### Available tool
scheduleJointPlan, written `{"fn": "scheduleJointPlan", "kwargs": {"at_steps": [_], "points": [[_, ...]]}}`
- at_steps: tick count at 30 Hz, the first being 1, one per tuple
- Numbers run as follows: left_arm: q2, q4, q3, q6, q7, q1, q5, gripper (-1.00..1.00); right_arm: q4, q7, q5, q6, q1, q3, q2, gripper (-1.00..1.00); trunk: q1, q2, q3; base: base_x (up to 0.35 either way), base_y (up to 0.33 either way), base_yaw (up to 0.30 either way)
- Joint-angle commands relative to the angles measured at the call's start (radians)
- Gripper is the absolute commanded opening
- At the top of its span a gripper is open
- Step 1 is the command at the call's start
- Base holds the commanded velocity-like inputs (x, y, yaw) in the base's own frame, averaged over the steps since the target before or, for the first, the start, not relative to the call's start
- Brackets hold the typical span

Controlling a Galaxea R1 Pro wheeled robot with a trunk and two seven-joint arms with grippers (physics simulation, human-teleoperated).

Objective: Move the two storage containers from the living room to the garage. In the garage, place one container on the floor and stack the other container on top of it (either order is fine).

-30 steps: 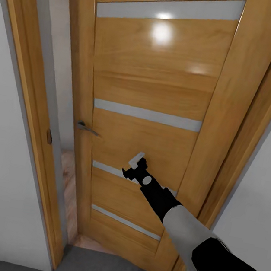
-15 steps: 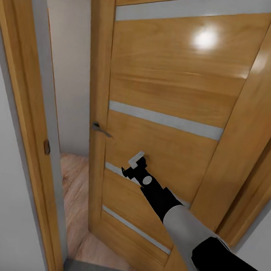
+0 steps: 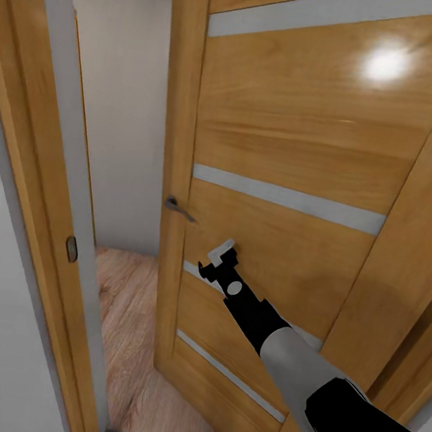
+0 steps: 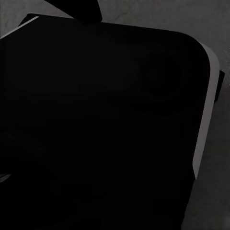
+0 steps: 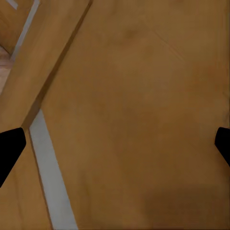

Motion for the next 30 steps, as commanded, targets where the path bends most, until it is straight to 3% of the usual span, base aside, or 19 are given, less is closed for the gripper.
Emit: {"fn": "scheduleJointPlan", "kwargs": {"at_steps": [1,5,9,11,14,30], "points": [[0.0,-0.001,0.005,-0.001,0.0,0.0,0.003,1.0,0.002,-0.013,0.013,0.001,-0.001,-0.002,0.0,1.0,0.0,-0.001,-0.001,0.007,0.002,0.0],[0.0,-0.001,0.005,-0.001,0.0,0.0,0.003,1.0,0.012,-0.023,0.01,-0.001,0.0,-0.002,0.0,1.0,0.0,-0.001,-0.001,0.003,0.001,0.0],[0.0,-0.001,0.006,-0.001,0.0,0.0,0.004,1.0,0.022,-0.102,-0.004,-0.004,0.002,-0.007,0.0,1.0,0.0,-0.001,-0.001,0.0,0.0,0.0],[0.0,-0.001,0.006,-0.001,0.0,0.0,0.004,1.0,0.024,-0.169,-0.04,-0.004,0.002,-0.01,0.0,1.0,0.0,-0.001,-0.001,0.0,0.0,0.0],[0.0,-0.001,0.006,-0.001,0.0,0.0,0.004,1.0,0.026,-0.192,-0.064,0.001,0.002,-0.006,0.0,1.0,0.0,-0.001,-0.001,0.0,0.0,0.0],[0.001,-0.001,0.006,-0.001,0.0,0.0,0.005,1.0,0.03,-0.202,-0.074,-0.006,0.01,0.001,0.0,1.0,0.0,-0.001,-0.001,0.0,0.0,0.0]]}}
